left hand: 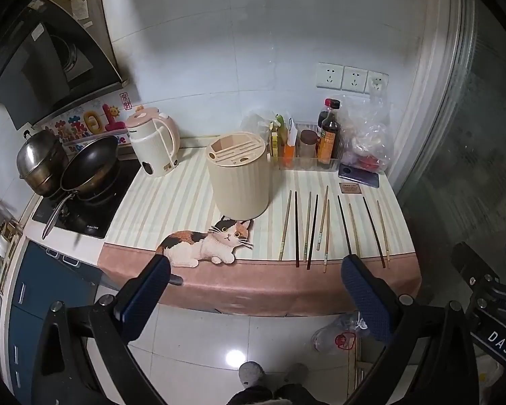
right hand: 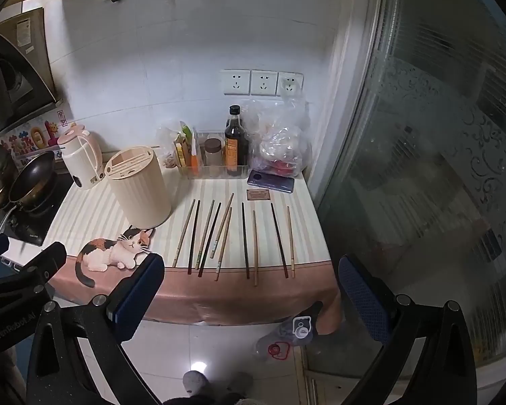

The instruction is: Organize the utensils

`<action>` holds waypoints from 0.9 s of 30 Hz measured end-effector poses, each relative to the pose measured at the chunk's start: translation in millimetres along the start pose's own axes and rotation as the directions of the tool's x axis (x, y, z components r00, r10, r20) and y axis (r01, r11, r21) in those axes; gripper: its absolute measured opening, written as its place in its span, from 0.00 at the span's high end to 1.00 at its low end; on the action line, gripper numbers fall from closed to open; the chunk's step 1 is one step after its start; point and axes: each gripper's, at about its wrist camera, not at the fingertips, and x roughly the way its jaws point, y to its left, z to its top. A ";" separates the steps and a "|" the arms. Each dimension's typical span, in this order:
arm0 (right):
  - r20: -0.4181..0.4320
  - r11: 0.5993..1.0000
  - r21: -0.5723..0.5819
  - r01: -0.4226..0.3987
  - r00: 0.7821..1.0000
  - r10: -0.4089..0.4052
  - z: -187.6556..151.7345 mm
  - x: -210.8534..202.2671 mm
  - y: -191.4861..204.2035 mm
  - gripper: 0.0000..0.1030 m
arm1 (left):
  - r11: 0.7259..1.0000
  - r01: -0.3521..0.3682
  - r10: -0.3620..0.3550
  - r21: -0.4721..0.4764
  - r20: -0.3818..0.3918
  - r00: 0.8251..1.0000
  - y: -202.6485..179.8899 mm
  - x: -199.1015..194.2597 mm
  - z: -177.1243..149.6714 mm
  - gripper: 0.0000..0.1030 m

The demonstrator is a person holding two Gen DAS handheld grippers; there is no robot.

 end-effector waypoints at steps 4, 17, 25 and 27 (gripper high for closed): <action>-0.003 1.000 -0.002 -0.001 1.000 0.001 -0.5 -1.2 2.1 0.00 | 1.000 0.001 -0.001 0.000 0.000 1.000 0.7 0.0 1.3 0.00; 0.002 1.000 -0.007 -0.001 1.000 0.001 -1.8 -2.7 3.9 0.00 | 1.000 -0.004 0.004 -0.002 0.001 1.000 2.1 -1.9 1.2 0.00; 0.005 1.000 -0.007 -0.001 1.000 0.001 -1.5 -3.5 4.9 0.00 | 1.000 -0.008 0.008 -0.004 0.004 1.000 6.5 -8.1 1.3 0.00; 0.008 1.000 -0.008 -0.001 1.000 0.001 -1.1 -4.8 5.4 0.00 | 1.000 -0.009 0.009 -0.003 0.004 1.000 6.1 -7.9 1.8 0.00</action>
